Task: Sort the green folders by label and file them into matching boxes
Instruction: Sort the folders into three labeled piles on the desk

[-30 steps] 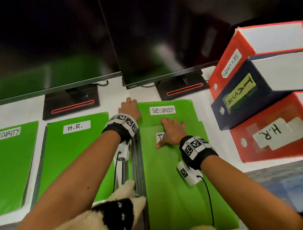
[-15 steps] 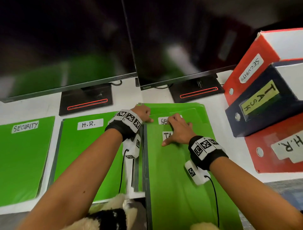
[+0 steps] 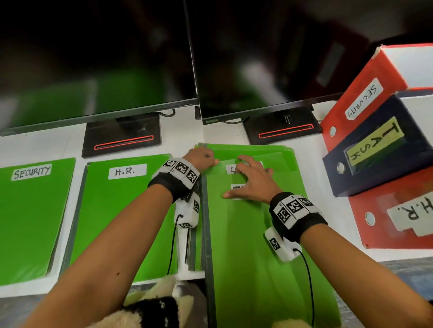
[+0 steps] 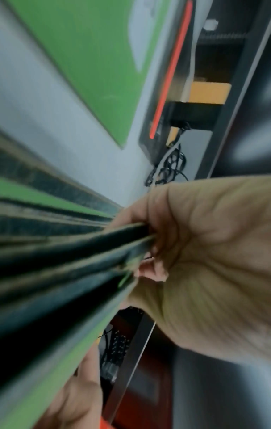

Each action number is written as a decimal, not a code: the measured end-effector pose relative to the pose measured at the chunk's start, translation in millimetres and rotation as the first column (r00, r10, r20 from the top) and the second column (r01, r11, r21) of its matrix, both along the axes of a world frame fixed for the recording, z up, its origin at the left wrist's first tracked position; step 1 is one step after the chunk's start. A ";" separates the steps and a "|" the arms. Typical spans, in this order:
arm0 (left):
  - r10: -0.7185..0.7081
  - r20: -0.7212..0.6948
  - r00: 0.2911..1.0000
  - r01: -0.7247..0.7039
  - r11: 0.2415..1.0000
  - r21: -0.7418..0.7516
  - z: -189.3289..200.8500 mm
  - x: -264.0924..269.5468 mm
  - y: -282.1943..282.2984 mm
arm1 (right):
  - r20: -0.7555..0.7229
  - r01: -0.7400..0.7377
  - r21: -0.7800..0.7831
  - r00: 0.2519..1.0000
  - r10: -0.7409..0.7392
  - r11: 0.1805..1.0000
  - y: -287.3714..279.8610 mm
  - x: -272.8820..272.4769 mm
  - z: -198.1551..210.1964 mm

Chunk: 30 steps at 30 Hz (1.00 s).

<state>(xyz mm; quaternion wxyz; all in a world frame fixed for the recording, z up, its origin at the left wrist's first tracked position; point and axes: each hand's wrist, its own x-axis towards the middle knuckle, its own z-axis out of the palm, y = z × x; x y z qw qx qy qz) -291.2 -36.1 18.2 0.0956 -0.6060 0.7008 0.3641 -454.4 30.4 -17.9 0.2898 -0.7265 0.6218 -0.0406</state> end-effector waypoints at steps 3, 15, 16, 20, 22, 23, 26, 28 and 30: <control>0.122 -0.024 0.992 -0.116 0.974 0.193 -1.4 -0.5 1.4 | -0.002 0.006 -0.011 1.000 -0.006 1.000 4.6 -3.0 0.1; 0.236 -0.158 0.959 -0.152 0.896 0.417 -8.0 7.5 13.8 | -0.015 0.019 0.135 1.000 -0.018 0.991 6.3 -13.1 5.9; 0.246 -0.160 0.956 -0.148 0.876 0.460 -8.3 8.5 13.9 | -0.004 0.027 0.144 1.000 -0.027 0.989 6.7 -12.1 6.0; 0.261 -0.080 0.962 -0.199 0.872 0.448 -10.5 13.9 19.0 | 0.065 0.055 0.129 0.996 -0.064 0.990 9.0 -13.2 8.7; 0.180 -0.126 0.975 -0.102 0.879 0.466 -9.7 17.4 18.4 | 0.098 0.078 0.096 0.991 -0.087 0.992 9.8 -16.0 9.3; 0.154 -0.145 0.977 -0.075 0.895 0.440 -6.1 18.8 15.9 | 0.104 0.078 0.071 0.991 -0.085 0.994 10.5 -17.3 9.0; 0.212 -0.214 0.954 -0.170 0.965 0.197 3.3 24.5 -6.1 | 0.081 0.062 -0.032 0.995 -0.060 0.998 12.9 -19.1 4.2; 0.208 -0.273 0.939 -0.220 0.975 -0.017 18.7 28.8 -20.1 | 0.037 0.060 -0.079 0.998 -0.057 0.995 14.2 -17.3 1.7; 0.106 -0.294 0.950 -0.185 0.948 -0.258 39.5 32.4 -30.2 | -0.002 0.054 -0.088 0.999 -0.055 0.995 12.9 -14.2 0.0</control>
